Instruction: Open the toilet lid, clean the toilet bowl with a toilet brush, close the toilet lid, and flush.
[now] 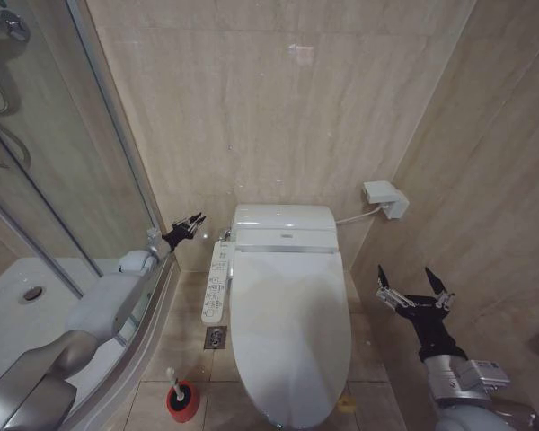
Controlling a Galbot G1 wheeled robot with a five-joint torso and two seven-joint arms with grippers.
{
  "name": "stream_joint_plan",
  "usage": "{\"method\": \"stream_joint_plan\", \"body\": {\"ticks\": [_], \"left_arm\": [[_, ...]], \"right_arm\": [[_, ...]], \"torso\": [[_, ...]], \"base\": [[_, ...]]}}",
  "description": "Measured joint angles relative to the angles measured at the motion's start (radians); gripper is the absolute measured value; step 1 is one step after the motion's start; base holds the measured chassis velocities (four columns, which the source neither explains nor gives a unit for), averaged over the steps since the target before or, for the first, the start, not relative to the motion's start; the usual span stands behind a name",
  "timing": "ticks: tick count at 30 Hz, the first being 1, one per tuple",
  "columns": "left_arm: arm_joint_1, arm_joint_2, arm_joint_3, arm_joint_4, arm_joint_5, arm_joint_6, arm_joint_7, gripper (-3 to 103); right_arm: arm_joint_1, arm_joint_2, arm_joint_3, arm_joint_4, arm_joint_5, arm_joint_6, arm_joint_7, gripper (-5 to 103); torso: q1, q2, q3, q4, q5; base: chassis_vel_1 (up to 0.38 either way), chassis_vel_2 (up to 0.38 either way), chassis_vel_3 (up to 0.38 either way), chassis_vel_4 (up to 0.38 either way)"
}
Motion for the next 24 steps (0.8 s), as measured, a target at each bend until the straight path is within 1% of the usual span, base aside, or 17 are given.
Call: {"method": "stream_joint_plan", "body": {"ticks": [3,4,24], "left_arm": [[0.003,0.005,0.006,0.007,0.003,-0.002,0.018,26],[0.006,0.006,0.008,0.008,0.004,-0.004,0.024,2],[0.013,0.015,0.011,-0.026,-0.002,-0.005,0.051,0]], "right_arm": [[0.000,0.000,0.000,0.000,0.000,0.000,0.000,100],[0.000,0.000,0.000,0.000,0.000,0.000,0.000,100],[0.000,0.000,0.000,0.000,0.000,0.000,0.000,100]], "torso": [[0.000,0.000,0.000,0.0000,0.0001],[0.000,0.000,0.000,-0.0002,0.0001],[0.000,0.000,0.000,-0.0003,0.0001]], "base": [[0.000,0.000,0.000,0.000],[0.000,0.000,0.000,0.000],[-0.009,0.007,0.007,-0.006]]}}
